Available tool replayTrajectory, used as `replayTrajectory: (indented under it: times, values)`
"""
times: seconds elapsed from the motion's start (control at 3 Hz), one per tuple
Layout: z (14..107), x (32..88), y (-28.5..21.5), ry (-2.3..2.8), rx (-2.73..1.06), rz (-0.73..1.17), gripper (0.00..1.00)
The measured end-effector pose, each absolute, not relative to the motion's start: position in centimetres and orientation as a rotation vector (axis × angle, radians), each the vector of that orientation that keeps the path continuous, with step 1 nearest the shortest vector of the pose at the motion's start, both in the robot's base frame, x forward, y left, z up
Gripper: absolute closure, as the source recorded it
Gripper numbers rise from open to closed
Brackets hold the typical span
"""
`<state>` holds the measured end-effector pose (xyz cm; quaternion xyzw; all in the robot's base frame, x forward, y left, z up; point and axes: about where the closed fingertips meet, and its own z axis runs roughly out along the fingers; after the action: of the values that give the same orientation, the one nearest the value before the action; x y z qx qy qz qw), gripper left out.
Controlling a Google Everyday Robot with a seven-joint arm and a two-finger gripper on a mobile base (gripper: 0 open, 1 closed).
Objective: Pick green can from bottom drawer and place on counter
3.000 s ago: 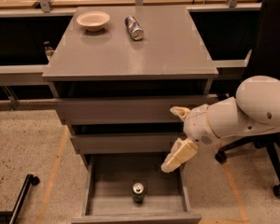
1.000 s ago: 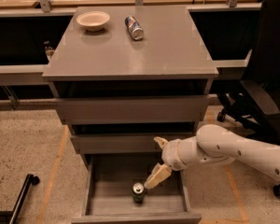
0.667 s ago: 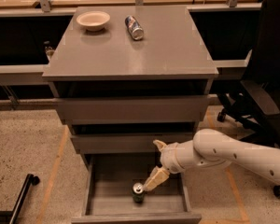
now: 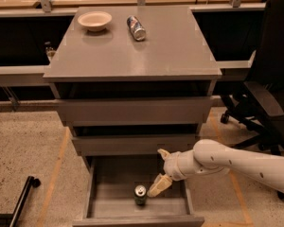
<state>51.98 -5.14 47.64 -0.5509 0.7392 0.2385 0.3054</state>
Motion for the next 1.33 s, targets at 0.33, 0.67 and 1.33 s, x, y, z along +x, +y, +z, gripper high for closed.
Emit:
replayTrajectory:
  times: [0.33, 0.67, 1.33]
  values:
    - [44.1, 52.9, -6.6, 1.993, -1.427, 0.649, 0.0]
    - [43.5, 52.9, -6.4, 2.002, -1.422, 0.653, 0.0]
    - [37.0, 53.5, -5.3, 2.095, -1.408, 0.629, 0.0]
